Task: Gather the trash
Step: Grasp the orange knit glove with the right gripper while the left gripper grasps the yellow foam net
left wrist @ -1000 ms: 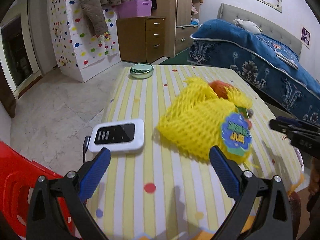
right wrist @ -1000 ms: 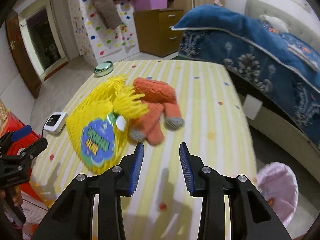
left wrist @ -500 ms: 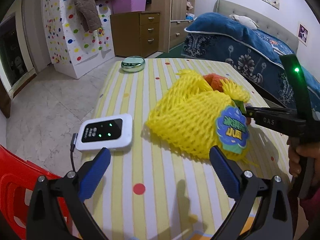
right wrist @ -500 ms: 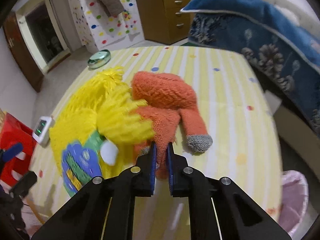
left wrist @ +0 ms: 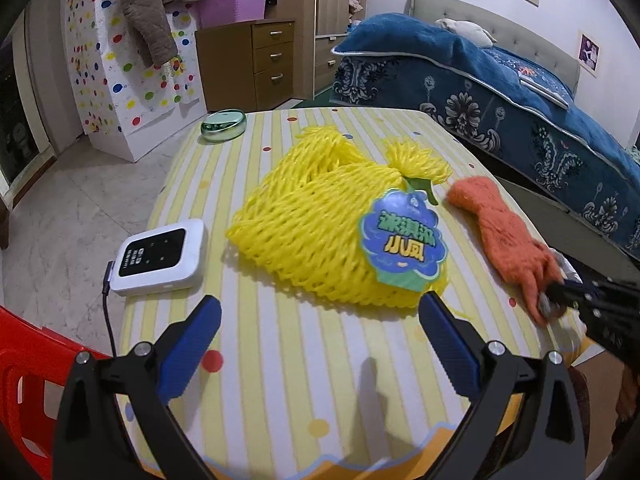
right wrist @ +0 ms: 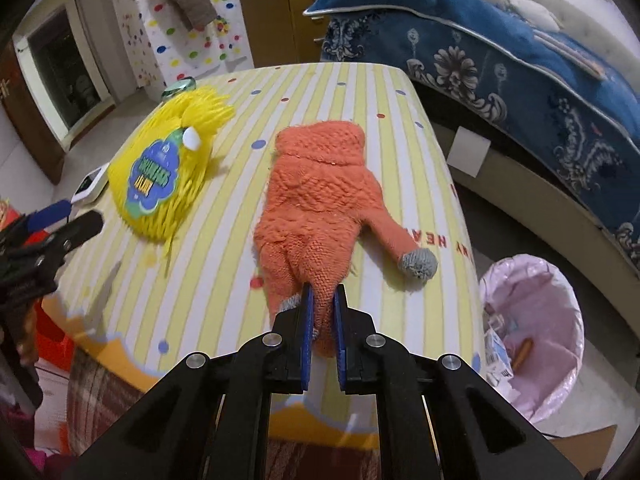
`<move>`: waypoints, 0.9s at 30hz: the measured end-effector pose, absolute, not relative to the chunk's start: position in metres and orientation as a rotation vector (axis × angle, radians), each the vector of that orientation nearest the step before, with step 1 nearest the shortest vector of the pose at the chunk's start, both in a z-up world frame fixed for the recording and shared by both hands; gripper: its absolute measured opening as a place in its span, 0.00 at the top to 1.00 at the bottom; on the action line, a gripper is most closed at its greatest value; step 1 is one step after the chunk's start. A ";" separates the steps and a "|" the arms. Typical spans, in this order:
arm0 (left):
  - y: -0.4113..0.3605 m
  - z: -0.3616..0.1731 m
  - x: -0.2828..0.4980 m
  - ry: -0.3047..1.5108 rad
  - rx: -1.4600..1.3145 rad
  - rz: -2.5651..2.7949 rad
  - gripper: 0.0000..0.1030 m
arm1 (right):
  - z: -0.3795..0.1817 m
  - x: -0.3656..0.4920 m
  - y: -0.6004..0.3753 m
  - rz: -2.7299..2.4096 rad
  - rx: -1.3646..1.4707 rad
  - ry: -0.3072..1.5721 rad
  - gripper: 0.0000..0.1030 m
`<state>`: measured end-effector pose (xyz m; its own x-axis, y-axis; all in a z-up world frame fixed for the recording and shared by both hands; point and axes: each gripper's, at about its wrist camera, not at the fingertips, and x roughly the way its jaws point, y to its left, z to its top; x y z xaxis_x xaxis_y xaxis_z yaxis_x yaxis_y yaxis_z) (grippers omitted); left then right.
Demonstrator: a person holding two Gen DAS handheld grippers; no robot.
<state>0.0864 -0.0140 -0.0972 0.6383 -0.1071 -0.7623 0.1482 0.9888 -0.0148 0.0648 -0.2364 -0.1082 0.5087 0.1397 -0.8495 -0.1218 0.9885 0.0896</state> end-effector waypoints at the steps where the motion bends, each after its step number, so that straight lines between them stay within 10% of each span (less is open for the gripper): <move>1: -0.016 -0.097 0.087 0.867 0.052 -0.147 0.07 | -0.108 0.064 -0.236 0.154 0.014 1.023 0.87; 9: -0.041 -0.098 0.106 0.855 0.117 -0.150 0.07 | -0.082 0.056 -0.234 0.156 0.012 0.942 0.59; 22: -0.059 -0.134 0.149 0.969 0.181 -0.174 0.07 | -0.086 0.048 -0.254 0.127 0.067 0.941 0.54; 27: -0.052 -0.129 0.143 0.950 0.198 -0.175 0.38 | -0.084 0.046 -0.253 0.129 0.073 0.930 0.54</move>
<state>0.1428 -0.0520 -0.1290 0.5698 -0.0614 -0.8195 0.2350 0.9677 0.0909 0.0455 -0.2534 -0.0844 0.5912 0.1425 -0.7938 -0.0794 0.9898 0.1185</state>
